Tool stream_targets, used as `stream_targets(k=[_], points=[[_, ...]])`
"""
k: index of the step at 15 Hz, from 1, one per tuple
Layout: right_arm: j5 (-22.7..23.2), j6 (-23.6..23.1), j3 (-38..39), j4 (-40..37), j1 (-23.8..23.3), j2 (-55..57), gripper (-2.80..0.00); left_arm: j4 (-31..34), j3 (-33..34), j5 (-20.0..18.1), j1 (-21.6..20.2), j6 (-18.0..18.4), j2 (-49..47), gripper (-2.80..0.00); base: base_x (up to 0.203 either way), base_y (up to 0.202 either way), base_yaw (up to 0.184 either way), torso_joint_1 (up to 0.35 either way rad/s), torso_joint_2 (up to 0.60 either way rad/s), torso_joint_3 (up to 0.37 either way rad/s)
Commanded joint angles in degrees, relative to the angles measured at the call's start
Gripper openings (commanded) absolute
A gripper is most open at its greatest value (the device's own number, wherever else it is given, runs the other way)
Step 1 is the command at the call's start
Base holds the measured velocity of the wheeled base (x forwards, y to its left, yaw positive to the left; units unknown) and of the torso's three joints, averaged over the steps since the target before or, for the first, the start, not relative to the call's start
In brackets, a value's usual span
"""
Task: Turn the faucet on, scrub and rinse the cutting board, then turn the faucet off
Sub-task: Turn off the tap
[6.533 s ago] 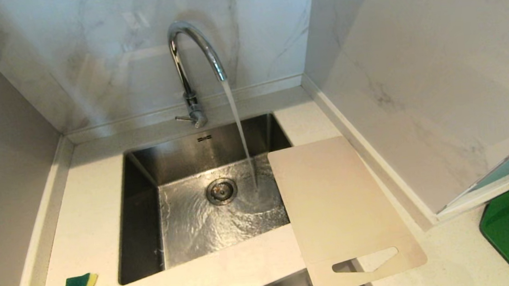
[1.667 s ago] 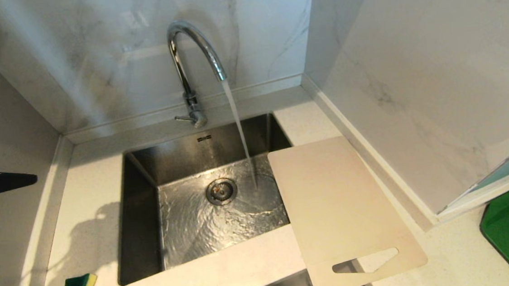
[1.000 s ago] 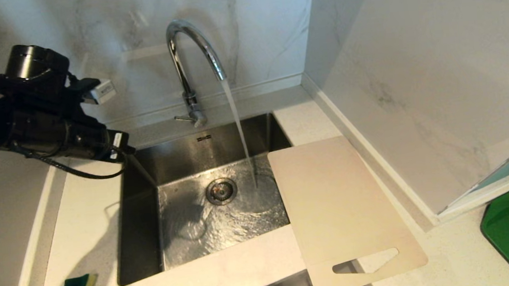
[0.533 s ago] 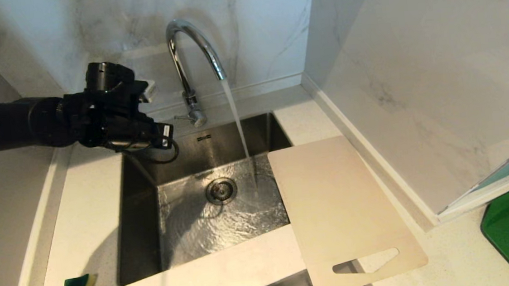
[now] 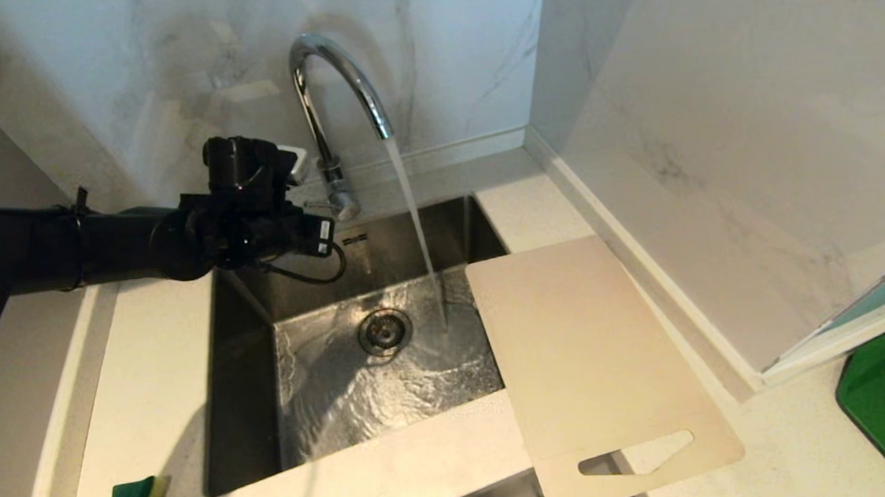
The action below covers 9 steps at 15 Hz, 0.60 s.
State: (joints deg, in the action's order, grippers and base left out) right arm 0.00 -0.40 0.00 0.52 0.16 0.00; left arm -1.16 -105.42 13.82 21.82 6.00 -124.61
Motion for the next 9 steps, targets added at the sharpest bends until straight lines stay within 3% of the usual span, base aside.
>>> stream_targets(k=[1, 5, 7, 9], points=[[0.0, 0.0, 0.0, 0.0, 0.0, 0.0, -2.80, -0.3, -1.5, 1.0, 0.6, 0.2, -1.7, -2.80, 0.000, 0.000, 0.000, 0.000, 0.00, 0.000], [0.0, 0.0, 0.0, 0.0, 0.0, 0.1, -2.80, 1.7, -5.9, 4.0, 2.1, 0.3, -3.9, -2.80, 0.000, 0.000, 0.000, 0.000, 0.00, 0.000], [0.0, 0.0, 0.0, 0.0, 0.0, 0.1, -2.80, 0.4, -5.9, 4.5, 2.2, 4.0, -5.1, -2.80, 0.000, 0.000, 0.000, 0.000, 0.00, 0.000], [0.0, 0.0, 0.0, 0.0, 0.0, 0.0, -2.80, -0.7, -5.9, 6.3, 2.3, 4.9, -5.3, -2.80, 0.000, 0.000, 0.000, 0.000, 0.00, 0.000]])
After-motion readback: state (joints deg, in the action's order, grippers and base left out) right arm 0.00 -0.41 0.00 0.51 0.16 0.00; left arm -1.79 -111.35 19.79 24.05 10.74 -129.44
